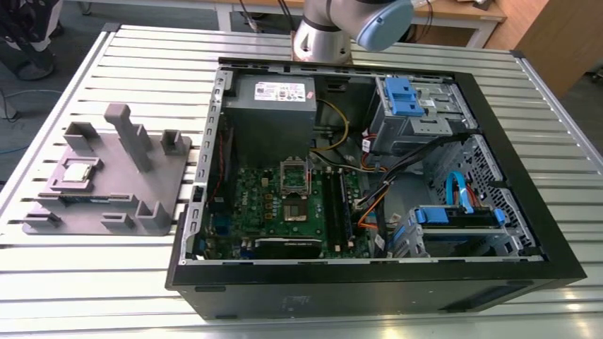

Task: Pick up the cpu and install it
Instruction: 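Reach for the cpu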

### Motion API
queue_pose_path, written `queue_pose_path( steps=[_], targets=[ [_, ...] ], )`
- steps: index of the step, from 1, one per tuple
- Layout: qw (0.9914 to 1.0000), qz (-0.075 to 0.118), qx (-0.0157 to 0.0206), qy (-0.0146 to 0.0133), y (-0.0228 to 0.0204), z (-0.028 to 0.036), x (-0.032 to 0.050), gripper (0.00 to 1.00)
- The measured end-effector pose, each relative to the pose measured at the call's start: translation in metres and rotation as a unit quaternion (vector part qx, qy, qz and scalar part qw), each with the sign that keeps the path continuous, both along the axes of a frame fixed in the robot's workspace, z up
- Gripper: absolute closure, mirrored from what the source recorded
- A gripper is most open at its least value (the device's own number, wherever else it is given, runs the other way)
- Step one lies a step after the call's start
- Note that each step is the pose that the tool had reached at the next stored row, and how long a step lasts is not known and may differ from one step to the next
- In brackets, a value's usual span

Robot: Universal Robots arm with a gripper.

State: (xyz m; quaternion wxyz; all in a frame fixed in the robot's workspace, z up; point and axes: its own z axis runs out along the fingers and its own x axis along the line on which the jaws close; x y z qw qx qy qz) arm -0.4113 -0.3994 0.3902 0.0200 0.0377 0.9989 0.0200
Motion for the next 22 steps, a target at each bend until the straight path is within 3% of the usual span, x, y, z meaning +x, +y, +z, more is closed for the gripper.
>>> queue_pose_path(
  steps=[9, 14, 22],
  targets=[
    [1.00000, 0.000, -0.0001, 0.0001, -0.0069, -0.0074, -0.0014, 0.89],
    [1.00000, 0.000, -0.0004, 0.0001, -0.0095, -0.0163, -0.0048, 0.89],
    [1.00000, -0.001, -0.0020, 0.0001, -0.0098, -0.0310, -0.0177, 0.89]
  ],
)
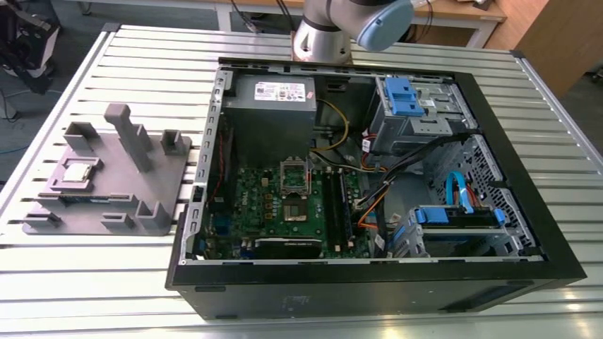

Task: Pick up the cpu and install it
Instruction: 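Reach for the cpu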

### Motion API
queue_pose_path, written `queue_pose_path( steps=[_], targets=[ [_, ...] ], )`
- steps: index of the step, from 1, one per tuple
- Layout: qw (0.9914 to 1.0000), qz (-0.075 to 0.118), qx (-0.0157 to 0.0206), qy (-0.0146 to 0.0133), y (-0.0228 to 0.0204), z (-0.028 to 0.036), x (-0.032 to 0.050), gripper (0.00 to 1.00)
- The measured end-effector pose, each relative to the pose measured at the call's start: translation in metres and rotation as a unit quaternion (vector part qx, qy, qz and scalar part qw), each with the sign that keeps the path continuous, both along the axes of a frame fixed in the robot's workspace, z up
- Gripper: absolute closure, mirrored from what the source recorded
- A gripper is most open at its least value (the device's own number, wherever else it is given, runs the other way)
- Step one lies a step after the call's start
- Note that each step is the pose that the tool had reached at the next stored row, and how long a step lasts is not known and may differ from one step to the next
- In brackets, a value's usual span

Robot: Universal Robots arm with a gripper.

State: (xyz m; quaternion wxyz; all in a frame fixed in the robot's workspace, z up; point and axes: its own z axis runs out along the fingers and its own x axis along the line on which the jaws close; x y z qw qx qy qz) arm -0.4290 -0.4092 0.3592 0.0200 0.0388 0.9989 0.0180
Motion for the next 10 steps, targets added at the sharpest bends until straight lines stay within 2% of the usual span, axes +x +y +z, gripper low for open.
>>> queue_pose_path(
  steps=[5, 10],
  targets=[
    [1.00000, -0.001, -0.0003, 0.0000, 0.0000, -0.0091, -0.0107, 0.89],
    [1.00000, -0.002, -0.0006, 0.0000, 0.0000, -0.0181, -0.0170, 0.89]
  ],
)
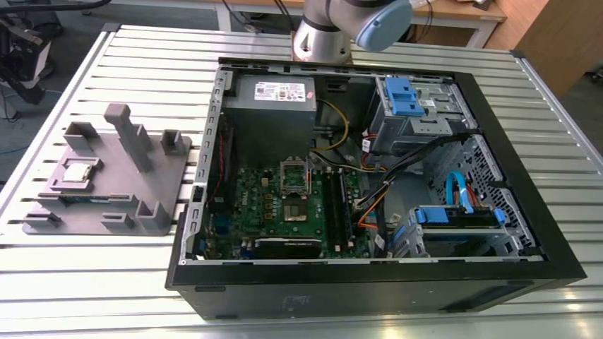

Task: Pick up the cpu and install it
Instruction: 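Reach for the cpu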

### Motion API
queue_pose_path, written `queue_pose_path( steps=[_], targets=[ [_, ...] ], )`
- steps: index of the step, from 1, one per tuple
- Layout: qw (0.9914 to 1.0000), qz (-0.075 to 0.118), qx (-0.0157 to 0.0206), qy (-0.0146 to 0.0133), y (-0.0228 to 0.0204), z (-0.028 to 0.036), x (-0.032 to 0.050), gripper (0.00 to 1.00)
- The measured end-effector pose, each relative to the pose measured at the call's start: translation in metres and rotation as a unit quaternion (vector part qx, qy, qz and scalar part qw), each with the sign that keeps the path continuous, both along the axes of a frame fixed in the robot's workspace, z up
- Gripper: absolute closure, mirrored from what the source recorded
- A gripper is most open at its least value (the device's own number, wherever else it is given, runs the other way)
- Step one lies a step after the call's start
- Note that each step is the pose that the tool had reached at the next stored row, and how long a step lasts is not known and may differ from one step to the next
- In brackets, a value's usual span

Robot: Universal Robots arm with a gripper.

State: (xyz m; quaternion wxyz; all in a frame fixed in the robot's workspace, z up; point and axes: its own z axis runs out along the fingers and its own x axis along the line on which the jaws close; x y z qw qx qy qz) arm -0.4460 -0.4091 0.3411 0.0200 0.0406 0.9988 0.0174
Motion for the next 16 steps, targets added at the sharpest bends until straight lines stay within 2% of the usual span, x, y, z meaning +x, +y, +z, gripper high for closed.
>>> queue_pose_path(
  steps=[6, 16],
  targets=[
    [1.00000, -0.001, -0.0003, -0.0001, -0.0001, -0.0110, -0.0073, 0.89],
    [1.00000, -0.001, -0.0004, 0.0000, -0.0008, -0.0293, -0.0127, 0.89]
  ],
)
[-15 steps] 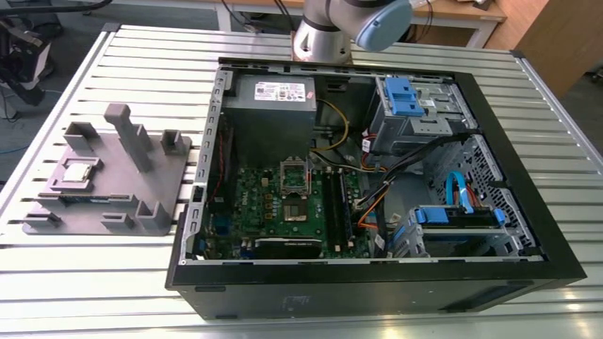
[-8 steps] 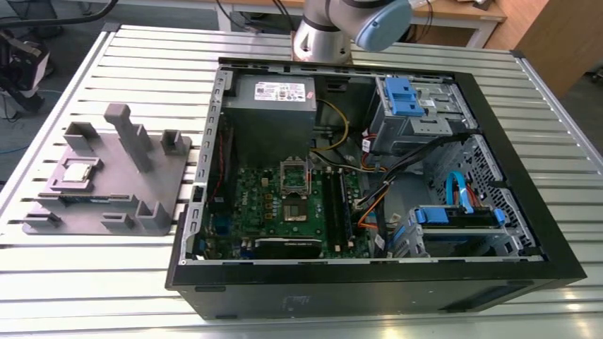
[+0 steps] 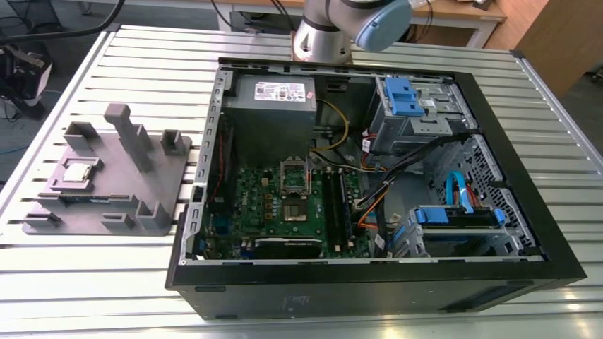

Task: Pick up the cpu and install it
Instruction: 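Reach for the cpu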

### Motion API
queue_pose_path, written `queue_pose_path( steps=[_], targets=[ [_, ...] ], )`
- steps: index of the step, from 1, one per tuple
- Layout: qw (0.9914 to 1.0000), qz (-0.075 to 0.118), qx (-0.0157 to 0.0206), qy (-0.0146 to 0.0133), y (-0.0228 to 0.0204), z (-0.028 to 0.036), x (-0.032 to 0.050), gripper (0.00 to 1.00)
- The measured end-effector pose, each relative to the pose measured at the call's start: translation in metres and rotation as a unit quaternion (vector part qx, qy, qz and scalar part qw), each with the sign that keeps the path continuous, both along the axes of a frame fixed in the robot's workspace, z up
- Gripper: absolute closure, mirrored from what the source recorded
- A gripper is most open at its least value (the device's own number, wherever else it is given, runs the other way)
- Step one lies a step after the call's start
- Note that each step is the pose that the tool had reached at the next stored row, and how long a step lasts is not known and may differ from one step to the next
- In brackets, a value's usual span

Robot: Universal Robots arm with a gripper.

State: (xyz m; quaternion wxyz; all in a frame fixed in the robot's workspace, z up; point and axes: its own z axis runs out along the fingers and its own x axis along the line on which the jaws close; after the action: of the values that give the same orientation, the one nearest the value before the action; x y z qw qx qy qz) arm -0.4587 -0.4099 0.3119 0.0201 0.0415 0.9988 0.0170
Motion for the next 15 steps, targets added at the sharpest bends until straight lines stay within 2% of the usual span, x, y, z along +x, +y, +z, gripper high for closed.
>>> queue_pose_path(
  steps=[15],
  targets=[
    [1.00000, 0.000, 0.0000, 0.0000, -0.0021, -0.0268, -0.0048, 0.89]
  ],
)
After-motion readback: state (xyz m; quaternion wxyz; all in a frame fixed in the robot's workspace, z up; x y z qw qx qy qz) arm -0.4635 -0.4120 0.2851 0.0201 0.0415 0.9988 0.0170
